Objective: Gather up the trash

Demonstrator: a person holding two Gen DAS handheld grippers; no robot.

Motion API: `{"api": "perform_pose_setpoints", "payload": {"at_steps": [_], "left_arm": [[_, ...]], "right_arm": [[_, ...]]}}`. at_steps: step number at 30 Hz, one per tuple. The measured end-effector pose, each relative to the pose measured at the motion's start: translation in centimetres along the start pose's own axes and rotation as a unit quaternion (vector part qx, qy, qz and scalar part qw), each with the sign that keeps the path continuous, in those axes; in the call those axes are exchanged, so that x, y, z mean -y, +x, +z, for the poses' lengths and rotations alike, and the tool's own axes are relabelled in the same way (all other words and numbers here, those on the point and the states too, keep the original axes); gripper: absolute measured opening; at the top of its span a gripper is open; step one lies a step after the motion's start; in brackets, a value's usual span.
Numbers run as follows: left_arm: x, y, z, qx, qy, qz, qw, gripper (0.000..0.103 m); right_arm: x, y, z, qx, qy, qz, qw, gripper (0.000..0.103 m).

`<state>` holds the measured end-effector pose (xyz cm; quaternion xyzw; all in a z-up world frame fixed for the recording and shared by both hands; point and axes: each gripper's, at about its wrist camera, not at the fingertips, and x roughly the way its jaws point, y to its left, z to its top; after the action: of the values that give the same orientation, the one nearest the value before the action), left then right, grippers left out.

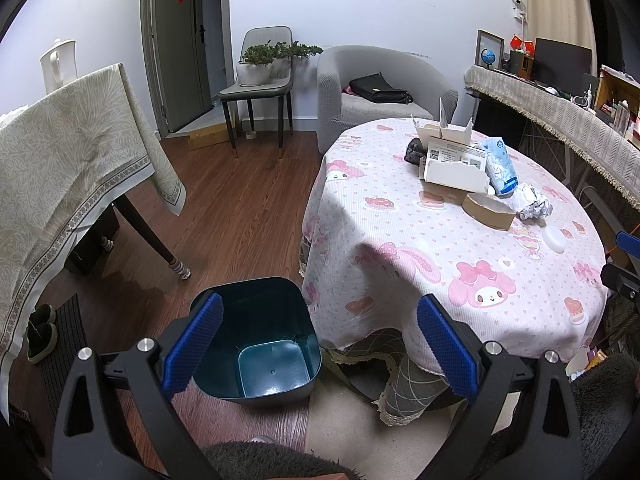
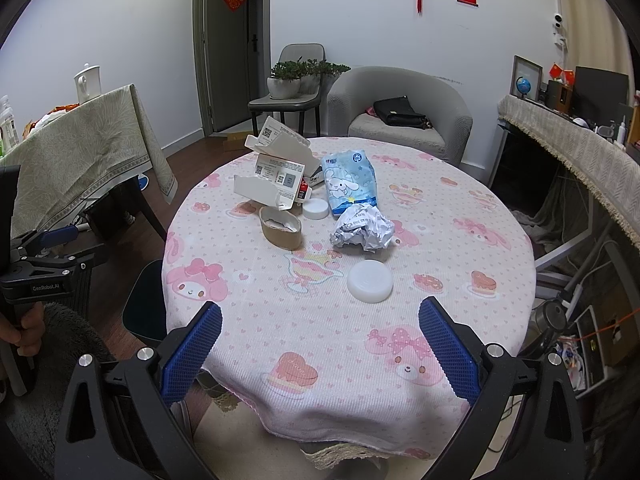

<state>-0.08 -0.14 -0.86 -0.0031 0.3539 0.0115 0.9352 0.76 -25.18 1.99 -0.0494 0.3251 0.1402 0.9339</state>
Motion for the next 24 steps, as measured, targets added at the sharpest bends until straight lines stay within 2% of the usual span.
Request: {"api": "perform_pose_setpoints", "payload": {"at_steps": [13,17,24], "left_arm": [[0.2,-0.9,0.6,0.002,-0.002,-0.014,0.9999,0.099],[0.9,-0.9,0.8,0.003,0.005,-0.033,0.9994,0.099],[3.1,0.0,1.4,-0.001,0.019,-0.063,0.9978,0.098]], "right_arm": [[0.0,-0.2,-0.2,-0.004,-0.004,0.012,1.0,0.1],[-0.3,-0.2,-0.1,-0.006,-0.013,0.005,1.0,0.1],[1.6,0.0,0.1,-0.017,0.012,0.009,1.0,0.1]]}}
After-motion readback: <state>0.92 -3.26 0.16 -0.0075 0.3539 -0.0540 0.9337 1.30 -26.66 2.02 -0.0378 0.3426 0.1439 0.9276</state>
